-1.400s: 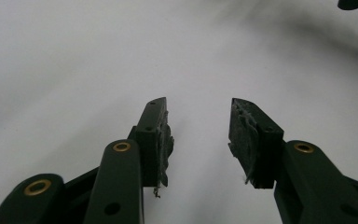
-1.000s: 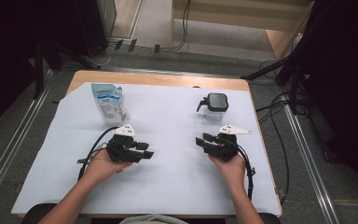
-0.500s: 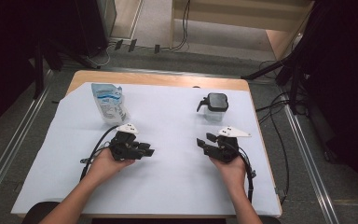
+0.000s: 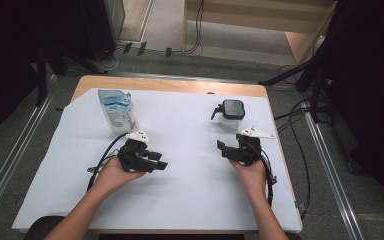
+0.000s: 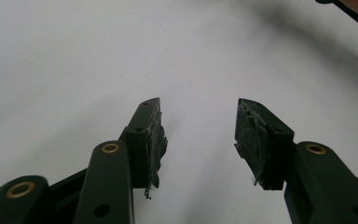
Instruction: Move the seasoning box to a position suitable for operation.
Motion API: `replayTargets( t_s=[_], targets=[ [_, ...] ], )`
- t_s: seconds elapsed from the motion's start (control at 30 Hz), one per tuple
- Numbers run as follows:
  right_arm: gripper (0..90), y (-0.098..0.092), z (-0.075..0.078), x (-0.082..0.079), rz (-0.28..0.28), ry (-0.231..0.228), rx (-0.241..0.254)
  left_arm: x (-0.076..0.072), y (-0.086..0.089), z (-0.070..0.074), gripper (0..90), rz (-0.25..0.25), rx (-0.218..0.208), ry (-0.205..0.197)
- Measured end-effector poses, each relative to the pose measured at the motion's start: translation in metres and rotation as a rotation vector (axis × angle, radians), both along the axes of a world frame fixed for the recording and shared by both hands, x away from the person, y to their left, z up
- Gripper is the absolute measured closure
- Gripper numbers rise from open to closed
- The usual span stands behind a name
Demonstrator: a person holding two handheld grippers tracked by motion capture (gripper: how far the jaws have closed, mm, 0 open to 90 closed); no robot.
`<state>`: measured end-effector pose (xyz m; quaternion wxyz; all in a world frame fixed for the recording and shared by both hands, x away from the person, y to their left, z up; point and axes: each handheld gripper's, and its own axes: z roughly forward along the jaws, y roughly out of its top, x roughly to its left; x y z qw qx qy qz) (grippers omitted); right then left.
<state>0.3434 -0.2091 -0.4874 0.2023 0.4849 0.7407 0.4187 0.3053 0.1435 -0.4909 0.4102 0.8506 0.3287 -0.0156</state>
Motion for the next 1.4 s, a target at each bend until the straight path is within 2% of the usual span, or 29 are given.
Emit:
replayTargets(
  t_s=[0.07,0.13,0.17,0.23,0.33,0.43,0.53,0.57,0.6,0.67,0.73,0.77,0.8,0.9,0.97,1.1,1.2,1.4],
  targets=[
    [12.0,-0.003,0.000,0.010,-0.030,0.032,-0.011,-0.001,0.000,0.001,56.0,-0.001,0.009,-0.010],
    [8.9,-0.004,0.000,0.013,-0.036,0.023,-0.008,-0.001,0.001,0.001,56.1,0.013,-0.006,-0.002],
    [1.9,-0.004,-0.002,0.017,-0.042,0.011,0.003,0.000,0.002,0.002,55.9,0.023,-0.014,-0.007],
    [0.0,-0.003,-0.003,0.019,-0.051,0.007,0.004,0.000,0.002,0.002,55.5,0.025,-0.020,-0.013],
    [0.0,0.000,-0.007,0.021,-0.080,-0.035,-0.038,-0.001,0.002,0.002,53.6,0.024,-0.030,-0.029],
    [0.0,0.001,-0.009,0.022,-0.102,-0.050,-0.057,-0.002,0.000,0.002,53.7,0.016,-0.018,-0.030],
    [0.0,0.000,-0.012,0.025,-0.108,-0.062,-0.051,-0.003,-0.001,0.001,53.7,0.012,-0.011,-0.027],
    [0.0,-0.001,-0.011,0.028,-0.109,-0.074,-0.026,-0.003,-0.002,0.001,53.7,0.012,-0.012,-0.023],
    [0.0,-0.001,-0.011,0.029,-0.112,-0.078,-0.028,-0.003,-0.001,0.002,53.7,0.010,-0.019,-0.017],
    [0.0,0.000,-0.010,0.035,-0.118,-0.062,-0.040,-0.004,-0.001,0.002,53.6,0.013,-0.024,-0.008],
    [0.0,0.000,-0.010,0.040,-0.120,-0.059,-0.029,-0.004,-0.001,0.002,53.6,0.014,-0.025,-0.005],
    [0.0,0.000,-0.009,0.046,-0.138,-0.053,-0.023,-0.004,-0.001,0.003,53.6,0.013,-0.031,0.004],
    [0.0,0.000,-0.009,0.046,-0.138,-0.053,-0.023,-0.004,-0.001,0.004,53.6,0.016,-0.042,0.005],
    [0.3,0.000,-0.011,0.059,-0.173,-0.041,-0.017,-0.008,0.000,0.006,53.6,0.023,-0.044,0.002],
    [0.2,0.002,-0.012,0.064,-0.171,-0.033,-0.032,-0.011,0.000,0.006,53.6,0.028,-0.042,0.002],
    [0.3,0.005,-0.012,0.071,-0.172,-0.027,-0.021,-0.012,0.000,0.006,53.7,0.031,-0.039,-0.003],
    [0.3,0.008,-0.012,0.081,-0.180,-0.017,-0.012,-0.014,0.001,0.006,53.4,0.038,-0.046,0.008],
    [2.3,0.009,-0.015,0.092,-0.196,-0.023,-0.011,-0.021,0.000,0.004,49.6,0.042,-0.019,0.002]
  ],
)
